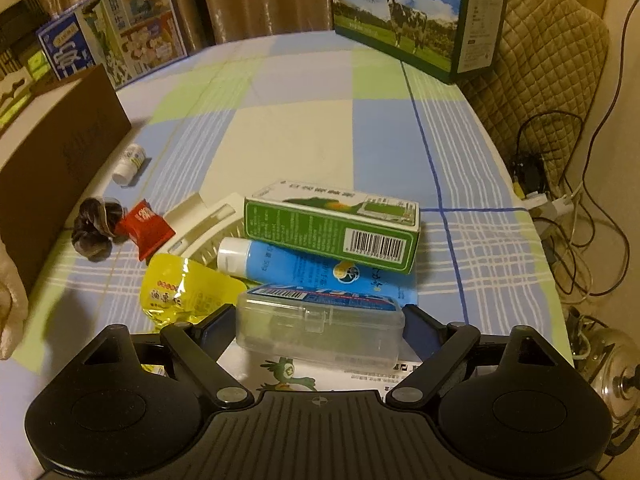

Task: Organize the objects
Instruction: 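Grasp the white cloth with the left tool while the right tool grasps the clear plastic container, then carry cloth and container into the brown box and open both tools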

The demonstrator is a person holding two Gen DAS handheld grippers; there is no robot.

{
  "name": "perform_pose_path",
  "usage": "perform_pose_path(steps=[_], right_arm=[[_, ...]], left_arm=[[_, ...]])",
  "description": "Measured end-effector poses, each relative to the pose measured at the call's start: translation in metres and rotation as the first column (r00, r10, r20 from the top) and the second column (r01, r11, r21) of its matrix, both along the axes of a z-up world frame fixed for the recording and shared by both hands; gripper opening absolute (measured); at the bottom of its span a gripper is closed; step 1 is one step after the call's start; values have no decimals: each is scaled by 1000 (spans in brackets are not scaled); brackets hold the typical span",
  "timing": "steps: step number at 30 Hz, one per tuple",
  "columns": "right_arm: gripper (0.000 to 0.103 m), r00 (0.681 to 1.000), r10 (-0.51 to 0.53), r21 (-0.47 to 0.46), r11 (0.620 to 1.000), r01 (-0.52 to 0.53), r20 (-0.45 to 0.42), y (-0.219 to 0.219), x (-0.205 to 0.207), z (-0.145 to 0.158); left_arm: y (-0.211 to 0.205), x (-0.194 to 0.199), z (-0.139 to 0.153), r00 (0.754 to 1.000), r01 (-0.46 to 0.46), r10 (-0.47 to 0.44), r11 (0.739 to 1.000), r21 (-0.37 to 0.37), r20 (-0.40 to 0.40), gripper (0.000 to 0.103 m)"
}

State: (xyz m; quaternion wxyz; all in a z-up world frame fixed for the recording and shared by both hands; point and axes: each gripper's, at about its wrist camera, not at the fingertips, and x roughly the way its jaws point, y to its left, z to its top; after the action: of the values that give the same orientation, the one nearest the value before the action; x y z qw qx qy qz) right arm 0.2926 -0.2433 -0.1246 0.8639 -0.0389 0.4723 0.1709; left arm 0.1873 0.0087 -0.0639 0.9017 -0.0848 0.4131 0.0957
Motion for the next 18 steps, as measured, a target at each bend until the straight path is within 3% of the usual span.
perform_pose_path(steps=[10, 18], right_arm=[[84, 997, 43, 96, 994, -49, 70, -10, -23, 48], [85, 990, 79, 175, 980, -99, 117, 25, -54, 87]], left_arm=[[1, -13, 18, 999, 19, -19, 1000, -4, 26, 9], [26, -18, 43, 996, 70, -68, 997, -33, 57, 9]])
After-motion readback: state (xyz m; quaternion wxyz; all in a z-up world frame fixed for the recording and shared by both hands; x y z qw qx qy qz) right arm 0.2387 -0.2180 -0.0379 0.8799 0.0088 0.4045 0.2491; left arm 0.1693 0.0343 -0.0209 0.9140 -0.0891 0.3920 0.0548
